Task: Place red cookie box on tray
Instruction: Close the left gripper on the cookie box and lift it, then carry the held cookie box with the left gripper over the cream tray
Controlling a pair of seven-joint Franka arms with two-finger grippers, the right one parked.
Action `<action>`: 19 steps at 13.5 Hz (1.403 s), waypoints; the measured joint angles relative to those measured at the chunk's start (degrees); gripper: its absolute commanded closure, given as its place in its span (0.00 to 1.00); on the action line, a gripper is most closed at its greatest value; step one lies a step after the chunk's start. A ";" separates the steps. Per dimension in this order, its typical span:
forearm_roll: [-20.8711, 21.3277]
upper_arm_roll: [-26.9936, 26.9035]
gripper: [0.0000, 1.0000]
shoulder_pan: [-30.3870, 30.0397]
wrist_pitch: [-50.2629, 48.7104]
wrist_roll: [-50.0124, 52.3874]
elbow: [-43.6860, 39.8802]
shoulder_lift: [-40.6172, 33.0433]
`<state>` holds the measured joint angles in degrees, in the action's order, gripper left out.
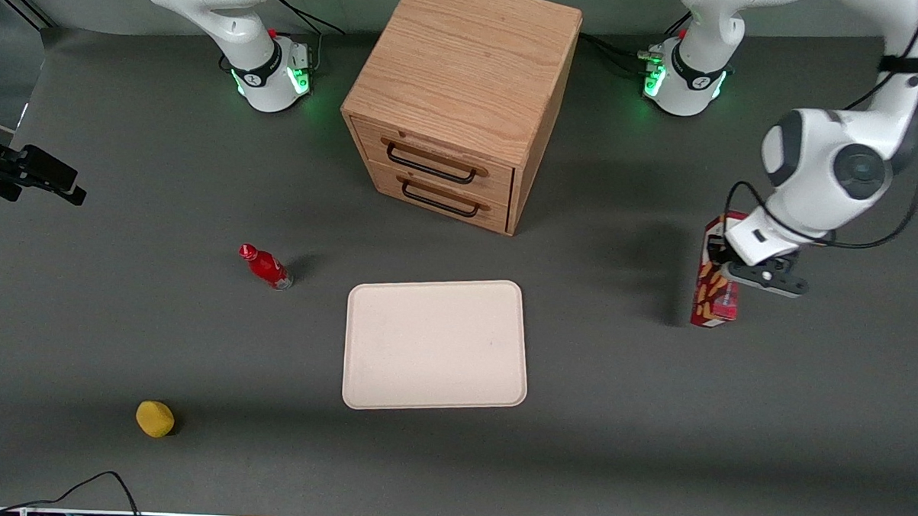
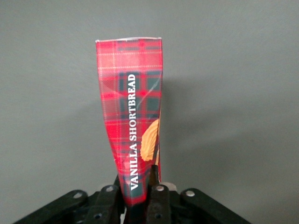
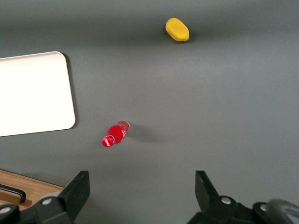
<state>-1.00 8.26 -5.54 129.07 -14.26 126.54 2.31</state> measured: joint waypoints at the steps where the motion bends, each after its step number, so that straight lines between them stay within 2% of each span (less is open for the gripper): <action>1: 0.00 -0.17 1.00 -0.76 -6.82 -0.75 -5.17 -0.72; 3: -0.02 -0.52 1.00 -2.24 -18.28 -1.62 -15.34 -1.29; 5: -0.04 -0.63 1.00 -3.57 -25.15 -1.62 -22.90 -1.35; 8: -0.30 -0.67 1.00 -5.22 -27.76 -1.09 -27.62 -1.11; 11: -0.80 0.91 1.00 -4.25 -27.89 5.47 -29.02 -0.39; 15: -1.01 3.27 1.00 4.52 -28.61 20.57 -35.14 2.99; 19: -0.89 3.96 1.00 15.39 -28.58 36.58 -42.41 11.20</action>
<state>-1.89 12.22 9.85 100.49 22.32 84.13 13.52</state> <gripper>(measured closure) 0.806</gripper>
